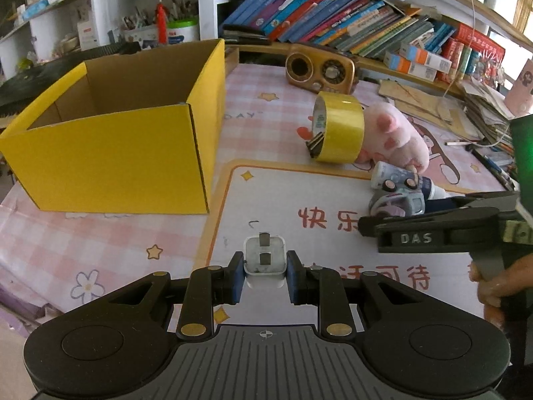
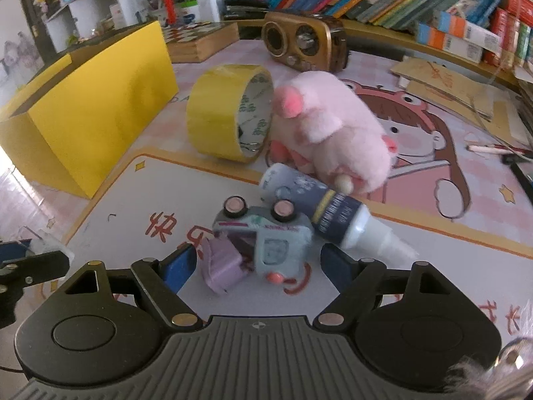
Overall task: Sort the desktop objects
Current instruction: 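Lift the white plug charger with the left gripper while the right gripper grasps the grey toy truck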
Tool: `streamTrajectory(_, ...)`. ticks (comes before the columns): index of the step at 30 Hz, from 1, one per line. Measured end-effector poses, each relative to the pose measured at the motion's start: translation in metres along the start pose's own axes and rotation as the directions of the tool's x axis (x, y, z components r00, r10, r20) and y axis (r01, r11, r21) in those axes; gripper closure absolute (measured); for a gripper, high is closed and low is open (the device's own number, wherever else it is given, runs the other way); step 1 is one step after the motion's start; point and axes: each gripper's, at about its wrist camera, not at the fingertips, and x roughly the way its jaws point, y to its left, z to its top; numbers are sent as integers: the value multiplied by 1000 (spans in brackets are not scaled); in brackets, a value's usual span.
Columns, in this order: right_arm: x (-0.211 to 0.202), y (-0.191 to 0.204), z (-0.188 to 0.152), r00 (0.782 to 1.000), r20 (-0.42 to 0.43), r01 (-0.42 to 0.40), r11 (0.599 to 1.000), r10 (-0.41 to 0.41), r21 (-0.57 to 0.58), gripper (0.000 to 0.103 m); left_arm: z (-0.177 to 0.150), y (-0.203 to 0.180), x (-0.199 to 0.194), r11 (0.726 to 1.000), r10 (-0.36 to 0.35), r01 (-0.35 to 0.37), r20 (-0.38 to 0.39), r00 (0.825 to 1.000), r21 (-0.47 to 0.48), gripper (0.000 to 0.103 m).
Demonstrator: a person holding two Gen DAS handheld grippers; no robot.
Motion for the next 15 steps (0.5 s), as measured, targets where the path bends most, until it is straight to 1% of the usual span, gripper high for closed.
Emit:
streamTrajectory(3,6,7,0,1000,13,9,998,-8,-60,26,0,1,-1,1000,3,-3,4,1000,1,79)
streamTrajectory(4,7,9,0,1000,17,18,997,-17,-79,29,0,1,-2,1000,3,-3,4,1000,-1,79)
streamTrajectory(5,7,11,-1,999,27,35,995,-33,-95,36,0,2,-2,1000,2,-2,5,1000,-2,79)
streamTrajectory(7,6,11,-1,999,31,37,993,-33,-115,37,0,1,-2,1000,0,0,8,1000,-3,79)
streamTrajectory(11,-1,8,-3,999,43,31,995,-26,-98,37,0,0,-2,1000,-13,13,16,1000,5,79)
streamTrajectory(15,-13,3,-1,998,59,21,998,-18,-54,37,0,-3,-2,999,-29,29,21,999,18,79)
